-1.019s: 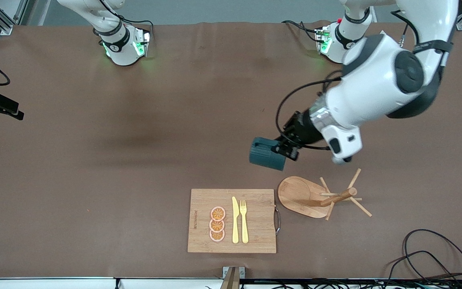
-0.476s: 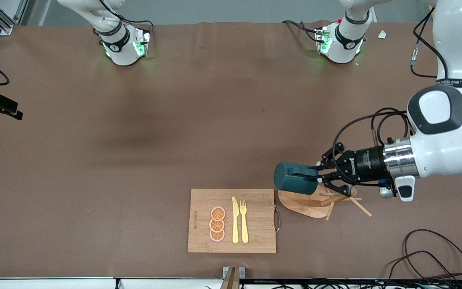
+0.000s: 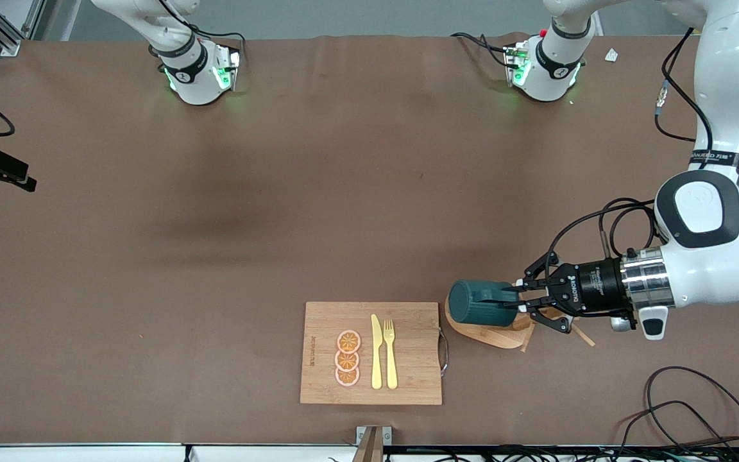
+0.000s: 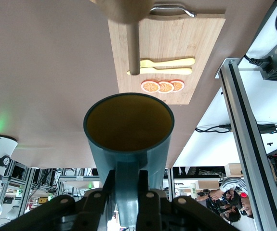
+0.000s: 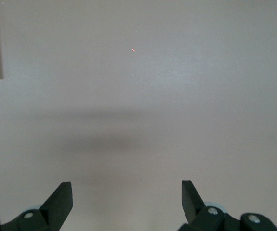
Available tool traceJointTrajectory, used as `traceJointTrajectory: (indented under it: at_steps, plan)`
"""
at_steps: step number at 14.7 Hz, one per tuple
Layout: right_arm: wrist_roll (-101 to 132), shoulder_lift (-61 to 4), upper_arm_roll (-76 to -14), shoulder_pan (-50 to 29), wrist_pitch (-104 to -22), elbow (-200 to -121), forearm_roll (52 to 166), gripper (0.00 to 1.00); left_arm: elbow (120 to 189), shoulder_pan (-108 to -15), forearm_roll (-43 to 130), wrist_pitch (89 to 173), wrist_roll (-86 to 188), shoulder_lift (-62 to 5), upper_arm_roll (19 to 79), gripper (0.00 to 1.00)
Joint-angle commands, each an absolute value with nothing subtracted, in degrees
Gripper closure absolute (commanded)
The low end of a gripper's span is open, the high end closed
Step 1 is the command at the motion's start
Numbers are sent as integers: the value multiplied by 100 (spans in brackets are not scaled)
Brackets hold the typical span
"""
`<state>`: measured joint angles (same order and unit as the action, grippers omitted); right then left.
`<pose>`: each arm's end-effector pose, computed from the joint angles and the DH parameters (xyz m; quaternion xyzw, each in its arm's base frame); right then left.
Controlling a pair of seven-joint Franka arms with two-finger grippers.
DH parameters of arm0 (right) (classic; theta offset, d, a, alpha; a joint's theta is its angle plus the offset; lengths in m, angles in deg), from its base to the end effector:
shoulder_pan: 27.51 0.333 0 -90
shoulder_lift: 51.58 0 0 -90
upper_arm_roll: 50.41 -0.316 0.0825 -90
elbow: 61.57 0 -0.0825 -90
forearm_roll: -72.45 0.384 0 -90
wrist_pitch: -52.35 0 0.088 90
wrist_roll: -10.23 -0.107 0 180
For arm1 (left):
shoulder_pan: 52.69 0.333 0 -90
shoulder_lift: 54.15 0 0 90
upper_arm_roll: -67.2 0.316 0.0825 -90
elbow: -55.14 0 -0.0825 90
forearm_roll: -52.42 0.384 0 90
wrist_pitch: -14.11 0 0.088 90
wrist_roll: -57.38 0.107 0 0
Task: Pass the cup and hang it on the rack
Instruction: 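Lower the mug onto a rack peg with the left gripper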
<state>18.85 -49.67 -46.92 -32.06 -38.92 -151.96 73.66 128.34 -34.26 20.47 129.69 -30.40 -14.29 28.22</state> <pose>0.5609 -0.0764 0.6046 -0.9999 -0.0047 0.0075 0.0107 0.7233 -0.1562 0.4458 0.6370 0.6240 -0.3109 0.3289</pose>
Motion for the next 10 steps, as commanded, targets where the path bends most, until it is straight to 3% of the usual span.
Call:
traceJointTrajectory:
  at_steps: [1,10]
  plan:
    - [1911,-5088,-4760,-3279,-3853,-15245,7324,0,12862,-3405,1946,13021,-2937,-1469,2835,100]
    - [1920,-5088,-4760,-3270,-3826,-15245,7324,0,12871,-3458,2622,13030,-2954,-1443,3073,100]
